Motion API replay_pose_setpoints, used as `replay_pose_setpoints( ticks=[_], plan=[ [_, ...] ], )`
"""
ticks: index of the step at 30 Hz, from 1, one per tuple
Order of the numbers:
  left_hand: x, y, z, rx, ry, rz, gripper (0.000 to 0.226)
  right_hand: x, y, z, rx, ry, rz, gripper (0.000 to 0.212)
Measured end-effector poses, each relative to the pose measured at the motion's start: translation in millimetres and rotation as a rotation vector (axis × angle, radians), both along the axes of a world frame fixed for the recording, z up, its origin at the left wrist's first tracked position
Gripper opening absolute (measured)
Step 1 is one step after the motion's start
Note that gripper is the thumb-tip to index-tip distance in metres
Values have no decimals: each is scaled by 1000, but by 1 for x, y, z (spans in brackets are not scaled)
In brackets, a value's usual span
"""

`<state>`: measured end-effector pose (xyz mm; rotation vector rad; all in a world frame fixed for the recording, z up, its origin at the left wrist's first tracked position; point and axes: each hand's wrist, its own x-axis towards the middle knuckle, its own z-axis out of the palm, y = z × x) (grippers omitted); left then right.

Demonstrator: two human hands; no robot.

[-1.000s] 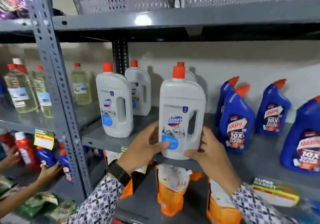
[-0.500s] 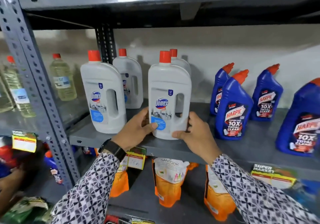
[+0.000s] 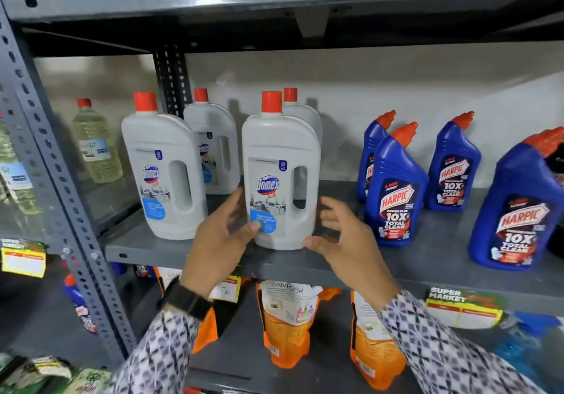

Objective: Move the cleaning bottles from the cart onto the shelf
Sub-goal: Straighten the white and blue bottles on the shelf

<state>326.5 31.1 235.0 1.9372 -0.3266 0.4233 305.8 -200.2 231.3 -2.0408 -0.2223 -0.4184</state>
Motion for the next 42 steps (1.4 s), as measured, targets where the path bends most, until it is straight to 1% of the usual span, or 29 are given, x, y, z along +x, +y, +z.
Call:
replay_pose_setpoints(
  ticks=[1,2,3,4,5,6,8,10,12,13,15,17,19,22,27,31,38,40,42],
  plan=[
    [-12,-7,-2,-92,-89,128,57,-8,-9,-2,24,-57,-49,69],
    [-25,-17,-2,-157,-182,242,50,-16,-20,-3,56,-139,-117,61],
    [-36,-29,-2,-177,-261,304,42,-25,-32,-4,94,-232,-202,51],
    [-45,-42,-2,-146,-310,299,36,-31,-46,-5,131,-315,-286,44],
    [-52,-57,-2,-81,-331,238,33,-37,-61,-4,146,-368,-365,41],
    [-54,-73,-3,8,-307,143,32,-38,-75,-4,146,-389,-425,43],
    [-51,-108,1,169,-168,-74,36,-31,-102,-4,117,-337,-493,57],
    [-33,-138,8,226,-67,-177,51,-15,-121,-5,114,-164,-440,75],
    [-11,-162,15,188,46,-252,65,-2,-131,-4,157,-11,-299,85],
    [-1,-171,20,134,94,-303,66,3,-134,-3,165,52,-242,83],
    [12,-183,23,39,140,-422,52,5,-138,1,127,107,-181,68],
    [17,-193,20,27,131,-447,41,1,-143,3,62,92,-197,59],
    [18,-197,14,43,117,-444,37,-7,-147,1,20,63,-219,57],
    [13,-201,4,83,116,-467,38,-23,-152,-5,-16,8,-273,57],
    [1,-202,-4,152,71,-374,37,-34,-155,-7,-20,-6,-264,62],
    [-6,-199,-8,213,42,-292,46,-37,-154,-6,-19,-9,-249,62],
    [-10,-202,-4,262,40,-221,46,-39,-152,-6,-21,-50,-242,63],
    [-16,-203,-4,260,54,-203,49,-43,-155,-5,-30,-48,-214,67],
    [-26,-207,-5,198,48,-156,56,-53,-159,-7,-46,-45,-174,74]
  ],
)
